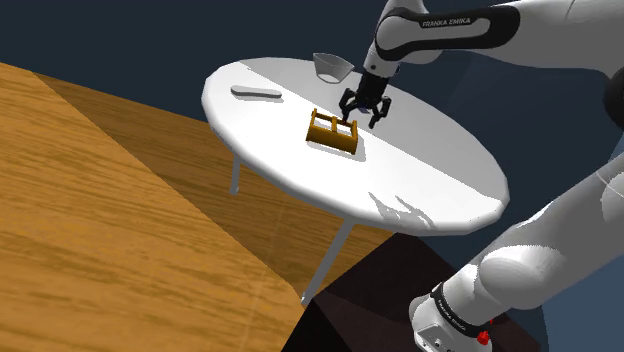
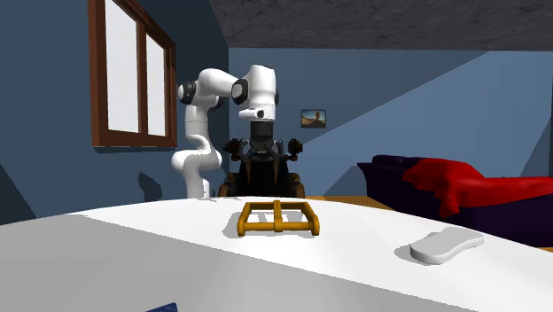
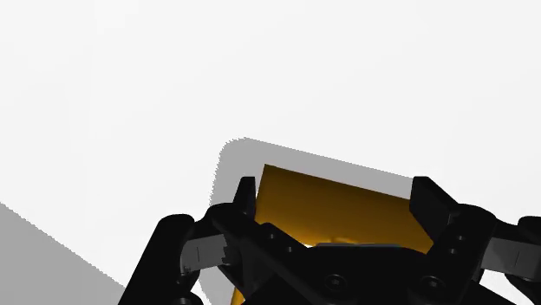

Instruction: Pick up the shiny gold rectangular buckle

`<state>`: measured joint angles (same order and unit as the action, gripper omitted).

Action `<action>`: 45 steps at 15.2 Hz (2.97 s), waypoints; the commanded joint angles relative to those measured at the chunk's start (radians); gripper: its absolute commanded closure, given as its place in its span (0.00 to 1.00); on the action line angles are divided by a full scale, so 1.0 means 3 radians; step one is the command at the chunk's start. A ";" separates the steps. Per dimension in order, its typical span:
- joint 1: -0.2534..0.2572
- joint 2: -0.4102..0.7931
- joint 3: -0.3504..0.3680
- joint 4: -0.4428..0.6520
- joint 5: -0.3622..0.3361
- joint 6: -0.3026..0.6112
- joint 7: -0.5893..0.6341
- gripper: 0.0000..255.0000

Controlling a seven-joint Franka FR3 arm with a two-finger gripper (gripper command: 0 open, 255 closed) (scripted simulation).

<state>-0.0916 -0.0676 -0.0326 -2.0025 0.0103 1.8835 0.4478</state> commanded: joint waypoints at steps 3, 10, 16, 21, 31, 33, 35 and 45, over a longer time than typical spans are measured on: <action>-0.0049 0.0546 -0.0047 0.0501 0.0036 0.0026 0.0167 0.00; -0.0152 0.1500 -0.0141 0.1543 0.0139 -0.0096 0.0431 0.00; -0.0175 0.1706 -0.0153 0.1626 0.0166 0.0022 0.0468 0.00; -0.0175 0.1750 -0.0150 0.1531 0.0171 0.0161 0.0461 0.00; -0.0175 0.1750 -0.0150 0.1531 0.0171 0.0160 0.0461 1.00; -0.0175 0.1724 -0.0152 0.1582 0.0168 0.0083 0.0465 1.00; -0.0175 0.1703 -0.0153 0.1640 0.0165 0.0004 0.0468 1.00; -0.0179 0.1633 -0.0158 0.1984 0.0155 -0.0410 0.0483 1.00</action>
<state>-0.1461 0.4252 -0.0801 -1.4156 0.0571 1.7716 0.5913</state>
